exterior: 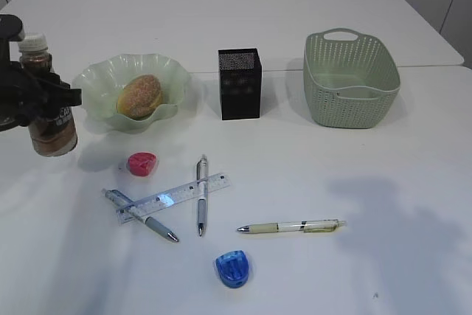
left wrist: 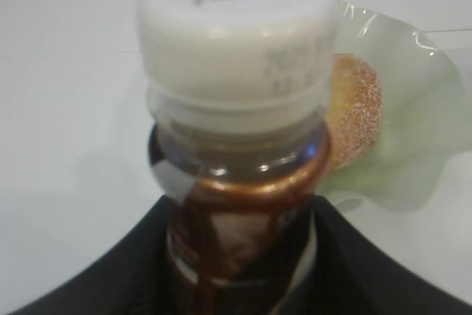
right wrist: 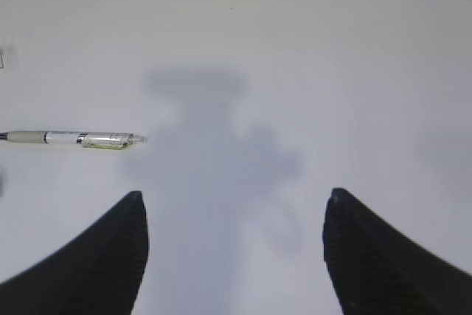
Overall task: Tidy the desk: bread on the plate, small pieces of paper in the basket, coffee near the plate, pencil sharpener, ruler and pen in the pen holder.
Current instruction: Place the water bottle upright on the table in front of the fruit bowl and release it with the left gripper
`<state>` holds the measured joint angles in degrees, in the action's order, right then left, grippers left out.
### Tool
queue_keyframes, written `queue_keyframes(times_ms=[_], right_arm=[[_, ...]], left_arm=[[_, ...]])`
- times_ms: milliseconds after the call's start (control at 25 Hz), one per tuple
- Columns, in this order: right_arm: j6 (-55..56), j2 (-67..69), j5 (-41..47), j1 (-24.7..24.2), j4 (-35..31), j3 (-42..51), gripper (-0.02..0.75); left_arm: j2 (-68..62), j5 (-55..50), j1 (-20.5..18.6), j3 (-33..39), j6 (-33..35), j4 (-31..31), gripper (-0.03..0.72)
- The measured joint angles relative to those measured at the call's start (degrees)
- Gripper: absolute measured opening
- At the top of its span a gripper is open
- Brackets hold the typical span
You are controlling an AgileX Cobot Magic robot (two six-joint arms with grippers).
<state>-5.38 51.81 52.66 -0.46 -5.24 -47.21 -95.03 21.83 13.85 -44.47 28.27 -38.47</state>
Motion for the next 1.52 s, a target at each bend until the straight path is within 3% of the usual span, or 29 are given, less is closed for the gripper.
queue_keyframes(times_ms=[280,440,1080,1520], right_arm=[[0.0,0.1,-0.1,0.0,-0.4,0.1,0.57],[0.0,0.1,-0.1,0.0,-0.5,0.1,0.57],[0.0,0.1,-0.4,0.0,-1.4,0.1,0.57],[0.0,0.1,-0.6,0.0,-1.5,0.1,0.569]], left_arm=[[-2.5,6.6,0.0,4.4,-16.0,13.7,0.348],[-3.8,12.2,0.0,7.2,-21.5,19.7,0.347],[-11.9,22.8,0.0,8.1,-27.0,26.6,0.347],[-12.6,24.4,0.0,8.1,-27.5,27.1,0.347]])
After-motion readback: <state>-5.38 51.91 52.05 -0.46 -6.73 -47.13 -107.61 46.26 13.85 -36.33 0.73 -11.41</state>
